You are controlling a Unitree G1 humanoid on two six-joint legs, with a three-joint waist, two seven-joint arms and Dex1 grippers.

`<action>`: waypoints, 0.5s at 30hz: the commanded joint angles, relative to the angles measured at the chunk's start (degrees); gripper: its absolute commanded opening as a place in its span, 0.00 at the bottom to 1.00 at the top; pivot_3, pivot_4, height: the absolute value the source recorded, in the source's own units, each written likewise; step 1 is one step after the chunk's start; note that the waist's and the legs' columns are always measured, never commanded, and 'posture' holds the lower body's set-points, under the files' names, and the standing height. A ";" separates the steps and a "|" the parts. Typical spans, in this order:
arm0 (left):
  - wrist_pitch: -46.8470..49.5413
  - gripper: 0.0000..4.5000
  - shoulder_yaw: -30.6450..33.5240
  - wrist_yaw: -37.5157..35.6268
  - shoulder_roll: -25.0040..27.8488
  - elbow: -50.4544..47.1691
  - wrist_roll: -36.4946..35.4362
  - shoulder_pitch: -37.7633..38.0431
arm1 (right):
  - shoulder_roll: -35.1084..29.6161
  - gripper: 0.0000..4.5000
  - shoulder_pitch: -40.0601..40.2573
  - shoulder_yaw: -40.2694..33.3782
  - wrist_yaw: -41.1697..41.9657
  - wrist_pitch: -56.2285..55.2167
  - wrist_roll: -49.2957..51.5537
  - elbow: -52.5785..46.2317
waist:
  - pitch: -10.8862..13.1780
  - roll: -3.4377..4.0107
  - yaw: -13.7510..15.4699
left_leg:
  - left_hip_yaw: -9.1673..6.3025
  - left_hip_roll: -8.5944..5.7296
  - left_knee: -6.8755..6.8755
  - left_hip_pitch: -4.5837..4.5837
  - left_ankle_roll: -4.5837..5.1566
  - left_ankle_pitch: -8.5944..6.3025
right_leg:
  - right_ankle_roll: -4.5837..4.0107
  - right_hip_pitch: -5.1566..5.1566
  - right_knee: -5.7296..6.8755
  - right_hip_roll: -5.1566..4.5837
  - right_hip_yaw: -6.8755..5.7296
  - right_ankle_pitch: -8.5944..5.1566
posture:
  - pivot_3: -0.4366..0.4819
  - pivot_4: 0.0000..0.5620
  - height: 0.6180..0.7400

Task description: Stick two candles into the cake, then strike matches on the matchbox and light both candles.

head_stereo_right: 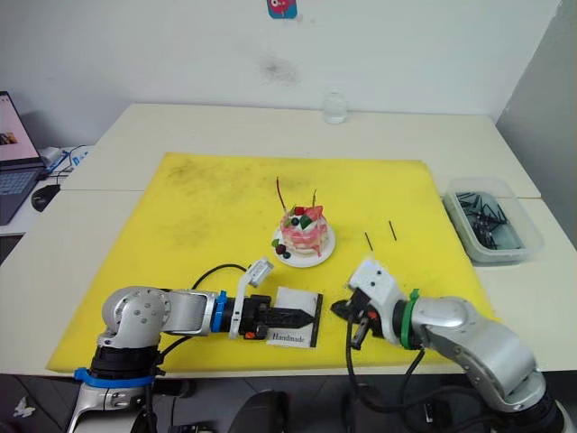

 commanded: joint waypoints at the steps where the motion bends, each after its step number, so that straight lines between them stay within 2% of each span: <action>1: -0.06 0.01 3.60 -2.16 1.48 -4.48 -4.57 0.41 | -0.84 0.00 1.32 -4.63 1.47 -4.48 1.54 -2.91 | 0.00 0.00 0.00 | 0.01 0.00 -0.02 -0.01 0.00 0.00 | -0.01 0.00 -0.02 0.00 0.01 -0.01 | 0.48 0.27 1.00; 2: 0.10 0.01 5.49 -2.12 1.47 -4.72 -6.32 0.70 | 0.70 0.00 2.03 -6.33 0.13 -5.85 1.65 -2.78 | 0.00 0.00 0.00 | 0.02 0.00 -0.04 -0.01 0.00 0.00 | -0.02 -0.01 -0.04 0.00 0.02 -0.02 | 0.48 0.27 1.00; 5: -1.17 0.00 7.22 -3.77 3.61 -7.15 -8.56 3.02 | 4.38 0.14 3.83 -9.34 -2.72 -9.96 0.96 -2.02 | 0.01 0.00 -0.01 | 0.03 0.01 -0.07 -0.02 -0.01 0.00 | -0.01 -0.01 -0.09 0.00 0.02 -0.02 | 0.48 0.27 1.00; 12: -8.48 0.00 5.95 -4.42 5.52 -11.01 -7.41 7.10 | 8.67 0.68 5.82 -4.78 -9.14 -26.06 -13.11 5.75 | 0.01 0.00 0.00 | 0.06 -0.03 -0.06 -0.01 -0.01 0.00 | -0.04 -0.01 -0.11 -0.09 0.04 -0.03 | 0.48 0.27 1.00; 15: -12.93 0.00 3.87 -5.54 6.92 -12.20 -4.71 8.60 | 10.90 0.68 5.09 -2.24 -11.22 -30.83 -17.87 11.55 | 0.01 0.00 0.00 | 0.11 -0.03 -0.07 0.02 -0.01 0.00 | -0.16 0.00 -0.10 -0.10 0.09 -0.10 | 0.48 0.27 1.00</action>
